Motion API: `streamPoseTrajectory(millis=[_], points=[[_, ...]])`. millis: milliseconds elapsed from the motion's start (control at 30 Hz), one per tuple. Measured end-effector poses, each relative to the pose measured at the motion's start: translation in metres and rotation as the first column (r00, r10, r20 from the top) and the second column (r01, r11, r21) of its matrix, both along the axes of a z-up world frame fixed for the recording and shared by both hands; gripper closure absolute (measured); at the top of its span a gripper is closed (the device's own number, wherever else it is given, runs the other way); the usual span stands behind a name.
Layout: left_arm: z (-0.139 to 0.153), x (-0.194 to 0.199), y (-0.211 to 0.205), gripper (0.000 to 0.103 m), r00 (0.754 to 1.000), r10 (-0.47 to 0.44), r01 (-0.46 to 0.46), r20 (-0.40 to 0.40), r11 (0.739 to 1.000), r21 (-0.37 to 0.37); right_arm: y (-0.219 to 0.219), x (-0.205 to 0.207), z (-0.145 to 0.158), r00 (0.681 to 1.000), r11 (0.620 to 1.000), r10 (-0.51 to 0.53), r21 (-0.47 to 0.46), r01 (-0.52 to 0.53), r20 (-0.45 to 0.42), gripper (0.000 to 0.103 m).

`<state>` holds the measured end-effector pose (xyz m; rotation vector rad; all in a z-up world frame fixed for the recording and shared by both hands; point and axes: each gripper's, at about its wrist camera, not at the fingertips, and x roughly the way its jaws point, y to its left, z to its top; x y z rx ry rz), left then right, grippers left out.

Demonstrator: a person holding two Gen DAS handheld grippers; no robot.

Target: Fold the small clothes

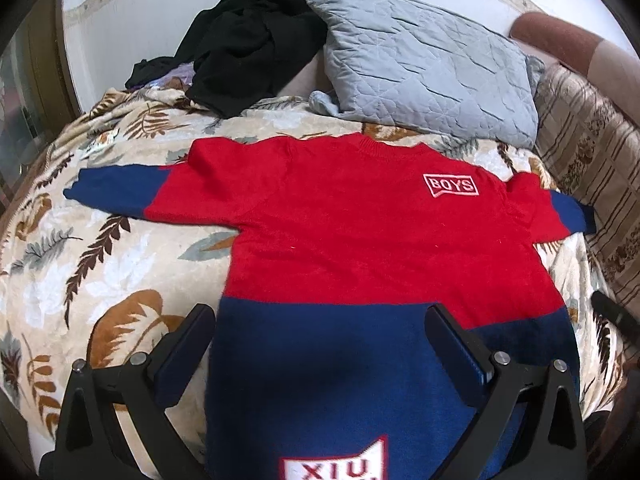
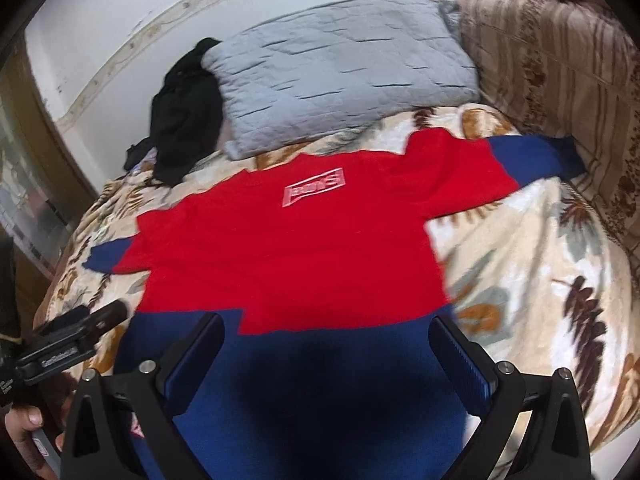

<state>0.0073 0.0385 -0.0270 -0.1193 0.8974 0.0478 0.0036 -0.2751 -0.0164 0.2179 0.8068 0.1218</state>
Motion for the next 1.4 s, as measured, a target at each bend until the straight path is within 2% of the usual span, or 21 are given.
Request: streamPoseTrajectory(millis=[67,133,200,267,333,367,433,500,567,633,700,833,867,933,967,1000,1067,1167,1233,1333,1400], points=[[-0.008,0.003,0.021,0.000,1.000,0.031,-0.031,-0.002,0.999,-0.010,-0.033,0.010,-0.002,0.999,0.995,-0.041,0.092,0.042,-0.017,0.000],[-0.019,0.008,0.048,0.000,0.995,0.098,-0.098,-0.020,0.995,0.002,-0.080,0.026,-0.009,0.993,0.961,-0.095,0.254,0.108,-0.063,0.000],[-0.029,0.013,0.080,0.000,0.984,0.174,-0.174,-0.045,0.985,0.002,-0.127,0.046,-0.024,0.980,0.891,-0.155,0.410,0.194,-0.126,0.000],[-0.036,0.013,0.110,0.000,0.968,0.245,-0.245,-0.050,0.970,0.009,-0.173,0.065,-0.037,0.960,0.816,-0.228,0.505,0.281,-0.164,0.000],[-0.042,0.013,0.137,0.000,0.951,0.307,-0.306,-0.039,0.951,0.032,-0.220,0.083,-0.048,0.932,0.706,-0.312,0.612,0.356,-0.182,0.007],[-0.044,0.013,0.149,0.000,0.942,0.333,-0.331,-0.037,0.943,0.041,-0.237,0.092,-0.051,0.915,0.667,-0.355,0.635,0.390,-0.189,0.007],[-0.050,0.013,0.173,0.000,0.924,0.380,-0.378,-0.044,0.925,0.034,-0.269,0.109,-0.058,0.868,0.622,-0.454,0.625,0.472,-0.204,0.011],[-0.056,0.014,0.189,0.000,0.910,0.412,-0.412,-0.050,0.911,0.021,-0.296,0.130,-0.067,0.823,0.596,-0.524,0.597,0.538,-0.218,0.021],[-0.059,0.014,0.195,0.000,0.903,0.428,-0.428,-0.048,0.904,0.006,-0.316,0.149,-0.078,0.789,0.560,-0.561,0.587,0.585,-0.251,0.023],[-0.060,0.014,0.195,0.000,0.902,0.430,-0.430,-0.040,0.903,0.002,-0.323,0.164,-0.086,0.761,0.551,-0.591,0.556,0.623,-0.267,0.029],[-0.062,0.015,0.195,0.000,0.906,0.421,-0.421,-0.035,0.907,0.010,-0.332,0.177,-0.089,0.754,0.549,-0.605,0.553,0.627,-0.255,0.031],[-0.066,0.019,0.195,0.000,0.907,0.418,-0.418,-0.046,0.908,0.011,-0.336,0.196,-0.100,0.718,0.553,-0.642,0.486,0.677,-0.270,0.065],[-0.066,0.019,0.196,0.000,0.906,0.421,-0.421,-0.049,0.907,0.005,-0.336,0.200,-0.101,0.716,0.554,-0.646,0.483,0.678,-0.264,0.067],[-0.067,0.019,0.199,0.000,0.901,0.430,-0.432,-0.056,0.902,-0.015,-0.336,0.206,-0.098,0.714,0.564,-0.652,0.466,0.682,-0.256,0.085],[-0.067,0.018,0.201,0.000,0.899,0.434,-0.436,-0.059,0.899,-0.025,-0.334,0.207,-0.093,0.716,0.580,-0.655,0.447,0.680,-0.240,0.087],[-0.067,0.017,0.203,0.000,0.896,0.439,-0.442,-0.059,0.896,-0.035,-0.327,0.210,-0.081,0.722,0.621,-0.662,0.393,0.679,-0.201,0.088],[-0.065,0.015,0.206,0.000,0.893,0.446,-0.449,-0.055,0.891,-0.063,-0.299,0.215,-0.050,0.765,0.729,-0.638,0.251,0.637,-0.089,0.089],[-0.061,0.011,0.207,0.000,0.892,0.450,-0.451,-0.039,0.886,-0.108,-0.250,0.225,0.012,0.835,0.836,-0.545,0.126,0.533,0.081,0.090],[-0.058,0.009,0.206,0.000,0.894,0.448,-0.447,-0.029,0.885,-0.127,-0.197,0.231,0.057,0.889,0.907,-0.420,0.075,0.414,0.180,0.089],[-0.058,0.007,0.204,0.000,0.896,0.444,-0.443,-0.022,0.886,-0.139,-0.107,0.227,0.103,0.936,0.973,-0.230,0.079,0.216,0.267,0.089],[-0.058,0.006,0.204,0.000,0.897,0.442,-0.441,-0.026,0.886,-0.145,-0.042,0.222,0.112,0.954,0.994,-0.098,0.069,0.082,0.283,0.089]])
